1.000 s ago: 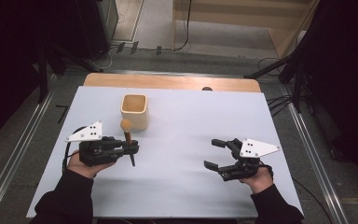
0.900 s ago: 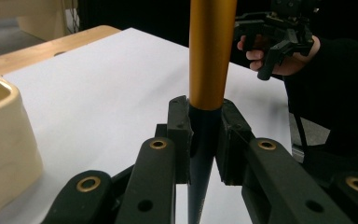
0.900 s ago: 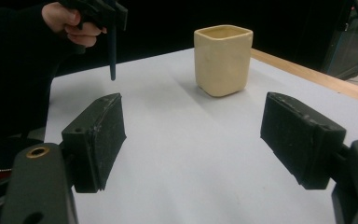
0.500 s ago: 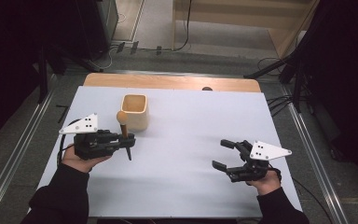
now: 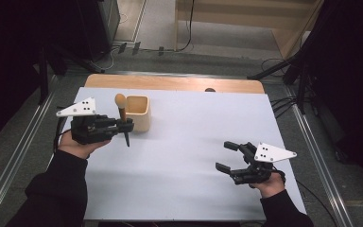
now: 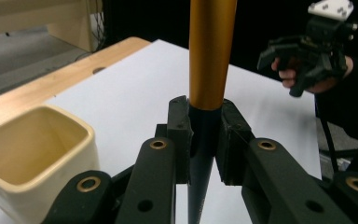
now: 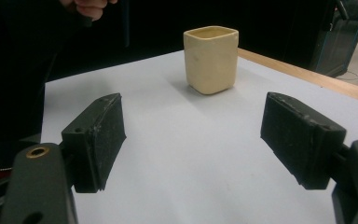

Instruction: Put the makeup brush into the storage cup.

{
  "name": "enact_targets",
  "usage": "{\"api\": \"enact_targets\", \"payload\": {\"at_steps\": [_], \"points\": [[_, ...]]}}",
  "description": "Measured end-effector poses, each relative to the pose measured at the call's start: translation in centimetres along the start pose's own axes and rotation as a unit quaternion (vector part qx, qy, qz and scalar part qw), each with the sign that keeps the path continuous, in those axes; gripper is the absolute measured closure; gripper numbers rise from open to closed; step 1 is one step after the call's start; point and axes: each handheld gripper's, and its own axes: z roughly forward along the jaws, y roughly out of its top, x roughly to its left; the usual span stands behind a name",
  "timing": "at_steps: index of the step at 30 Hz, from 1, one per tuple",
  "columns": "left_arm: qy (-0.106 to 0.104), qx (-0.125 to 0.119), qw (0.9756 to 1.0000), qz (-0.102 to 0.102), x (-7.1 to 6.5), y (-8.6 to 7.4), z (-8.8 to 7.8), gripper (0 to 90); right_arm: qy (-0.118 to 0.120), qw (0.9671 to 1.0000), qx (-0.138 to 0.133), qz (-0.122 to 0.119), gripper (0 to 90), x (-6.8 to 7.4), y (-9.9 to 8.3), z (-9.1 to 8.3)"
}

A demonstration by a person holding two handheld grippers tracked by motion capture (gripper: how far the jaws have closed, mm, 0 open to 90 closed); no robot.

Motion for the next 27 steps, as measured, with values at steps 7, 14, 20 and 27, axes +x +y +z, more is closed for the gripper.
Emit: {"api": "enact_targets", "payload": {"at_steps": [7,14,20,27], "points": [[0.008,-0.011,0.9999,-0.007,1.0,1.0,0.5,79.0,-0.002,1.0,0.001,0.0,22.7,0.0,0.0,0.0],[0.021,-0.023,0.9995,-0.01,1.8,2.5,0.7,79.0,-0.001,1.0,0.002,0.001,22.7,0.0,0.0,0.0],[0.036,-0.022,0.9991,-0.009,2.5,3.3,0.9,78.9,-0.001,1.0,0.002,0.002,22.7,-0.1,-0.1,0.1],[0.076,-0.037,0.9963,-0.012,3.3,4.4,0.9,79.0,-0.002,1.0,0.004,0.003,22.7,-0.2,-0.1,0.1]]}}
